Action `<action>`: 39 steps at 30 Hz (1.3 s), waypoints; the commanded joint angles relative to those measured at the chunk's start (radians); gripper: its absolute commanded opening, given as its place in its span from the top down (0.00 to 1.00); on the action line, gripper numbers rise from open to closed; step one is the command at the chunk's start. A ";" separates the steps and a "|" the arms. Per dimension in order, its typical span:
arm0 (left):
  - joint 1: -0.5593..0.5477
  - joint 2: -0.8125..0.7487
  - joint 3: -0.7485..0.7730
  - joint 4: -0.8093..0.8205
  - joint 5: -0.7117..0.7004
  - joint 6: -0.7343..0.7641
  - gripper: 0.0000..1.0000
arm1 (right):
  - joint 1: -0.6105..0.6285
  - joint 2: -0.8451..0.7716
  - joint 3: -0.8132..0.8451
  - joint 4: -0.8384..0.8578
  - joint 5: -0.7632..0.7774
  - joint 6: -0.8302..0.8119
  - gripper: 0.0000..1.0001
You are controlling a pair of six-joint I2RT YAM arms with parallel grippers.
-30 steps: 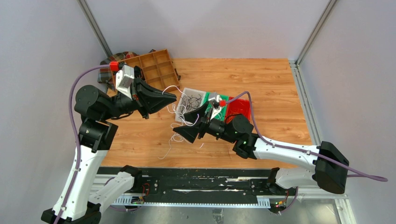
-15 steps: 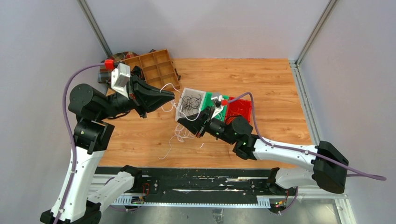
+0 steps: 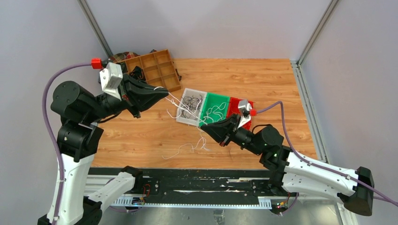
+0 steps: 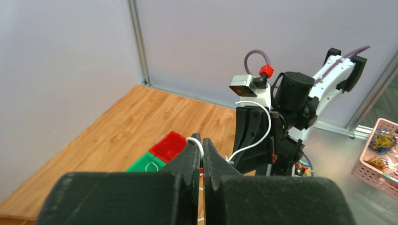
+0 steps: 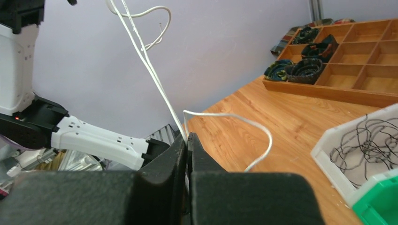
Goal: Untangle the cables
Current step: Untie the cable.
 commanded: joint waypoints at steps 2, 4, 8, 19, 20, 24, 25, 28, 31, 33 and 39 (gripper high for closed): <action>0.004 -0.014 -0.014 0.070 0.061 -0.057 0.99 | 0.000 -0.015 0.011 -0.221 0.042 -0.072 0.99; 0.004 -0.027 -0.087 0.186 0.115 -0.187 0.99 | 0.000 0.031 0.049 -0.196 0.019 -0.078 0.98; 0.004 -0.023 -0.162 0.301 0.186 -0.318 0.99 | 0.000 0.189 0.154 -0.101 -0.149 -0.071 0.57; 0.004 -0.023 -0.103 0.048 0.265 -0.122 0.99 | -0.013 0.066 0.348 -0.329 -0.094 -0.288 0.20; 0.004 -0.024 -0.101 0.030 0.258 -0.107 0.99 | -0.014 0.064 0.367 -0.334 -0.090 -0.301 0.19; 0.004 -0.025 -0.103 0.008 0.251 -0.090 0.99 | -0.012 0.129 0.477 -0.361 -0.122 -0.332 0.18; 0.004 -0.025 -0.104 0.000 0.251 -0.080 0.99 | -0.012 0.149 0.501 -0.371 -0.130 -0.340 0.18; 0.004 -0.028 -0.101 -0.036 0.239 -0.047 1.00 | -0.011 0.196 0.547 -0.363 -0.184 -0.352 0.18; 0.004 -0.028 -0.098 -0.049 0.237 -0.038 0.99 | -0.005 0.237 0.581 -0.361 -0.206 -0.360 0.18; 0.004 -0.026 -0.097 -0.048 0.237 -0.040 0.99 | 0.002 0.264 0.600 -0.363 -0.199 -0.371 0.18; 0.004 -0.025 -0.099 -0.061 0.241 -0.046 0.99 | 0.038 0.363 0.667 -0.370 -0.048 -0.428 0.18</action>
